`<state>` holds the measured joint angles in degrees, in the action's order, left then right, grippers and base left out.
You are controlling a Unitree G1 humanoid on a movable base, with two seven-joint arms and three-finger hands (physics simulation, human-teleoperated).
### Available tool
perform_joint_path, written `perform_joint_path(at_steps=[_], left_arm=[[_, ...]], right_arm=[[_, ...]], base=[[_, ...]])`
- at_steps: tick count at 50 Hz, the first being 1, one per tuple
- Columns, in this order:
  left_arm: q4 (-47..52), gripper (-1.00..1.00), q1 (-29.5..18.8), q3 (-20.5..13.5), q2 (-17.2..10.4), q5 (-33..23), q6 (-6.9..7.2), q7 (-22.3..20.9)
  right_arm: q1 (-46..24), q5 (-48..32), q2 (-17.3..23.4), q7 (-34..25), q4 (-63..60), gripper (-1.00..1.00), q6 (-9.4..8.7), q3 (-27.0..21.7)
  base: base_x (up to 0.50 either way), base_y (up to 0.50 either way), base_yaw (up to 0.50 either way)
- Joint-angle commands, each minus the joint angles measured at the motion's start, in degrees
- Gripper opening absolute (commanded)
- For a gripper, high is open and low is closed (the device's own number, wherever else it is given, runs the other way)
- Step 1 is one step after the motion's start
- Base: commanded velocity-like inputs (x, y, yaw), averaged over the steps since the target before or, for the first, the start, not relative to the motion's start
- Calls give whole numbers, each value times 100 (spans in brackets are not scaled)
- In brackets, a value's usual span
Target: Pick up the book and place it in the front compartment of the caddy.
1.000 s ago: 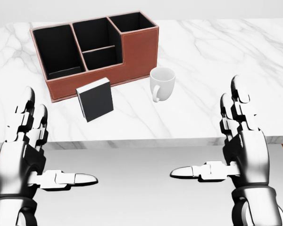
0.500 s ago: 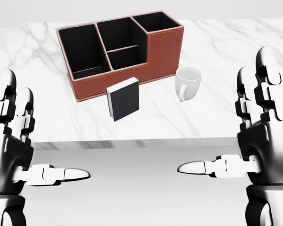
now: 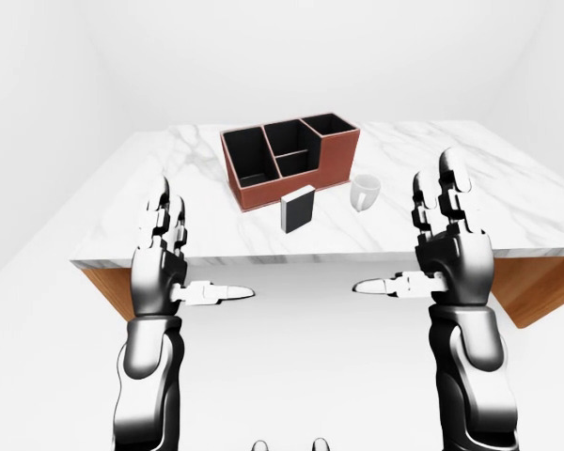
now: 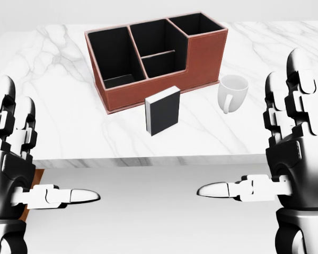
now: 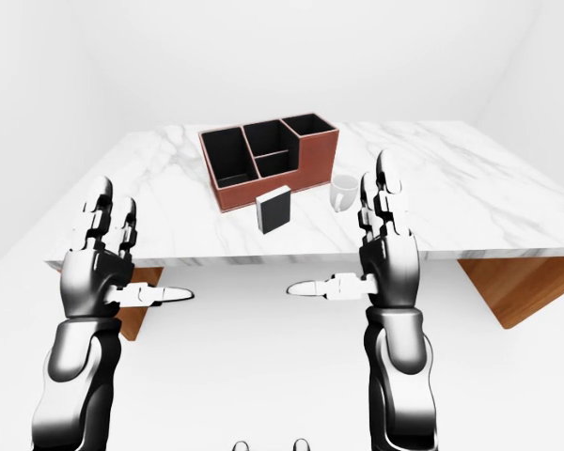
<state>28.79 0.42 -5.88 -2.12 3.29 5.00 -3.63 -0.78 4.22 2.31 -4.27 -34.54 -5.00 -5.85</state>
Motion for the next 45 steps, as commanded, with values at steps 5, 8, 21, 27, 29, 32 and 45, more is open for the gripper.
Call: perform_joint_path(at_steps=[5, 8, 21, 27, 29, 32, 45], left_arm=[[-15, 100, 15, 10, 10, -1, 0, -9], [21, 100, 2, -3, 4, 10, 0, -10], [-9, 100, 4, -6, 4, 11, 0, -14], [13, 100, 11, -1, 7, 9, 0, -7], [3, 100, 8, 3, 7, 9, 0, -11], [7, 100, 3, -3, 5, 12, 0, -9], [41, 100, 16, 13, 12, -5, 0, -6]], right_arm=[[100, 84, -17, -157, -92, 100, 0, 47], [107, 5, -13, -149, -168, 100, 0, 102], [103, 12, -21, -140, -152, 100, 0, 46], [94, 21, -17, -138, -149, 100, 0, 24], [84, 26, -19, -142, -95, 100, 0, 15], [85, 26, -19, -136, -118, 100, 0, 25], [132, 139, -16, -204, -193, 100, 0, 43]], base=[[19, -1, 0], [50, -2, 0], [50, -1, 0], [50, 0, 0], [50, 0, 0], [50, 0, 0], [23, 0, 0]])
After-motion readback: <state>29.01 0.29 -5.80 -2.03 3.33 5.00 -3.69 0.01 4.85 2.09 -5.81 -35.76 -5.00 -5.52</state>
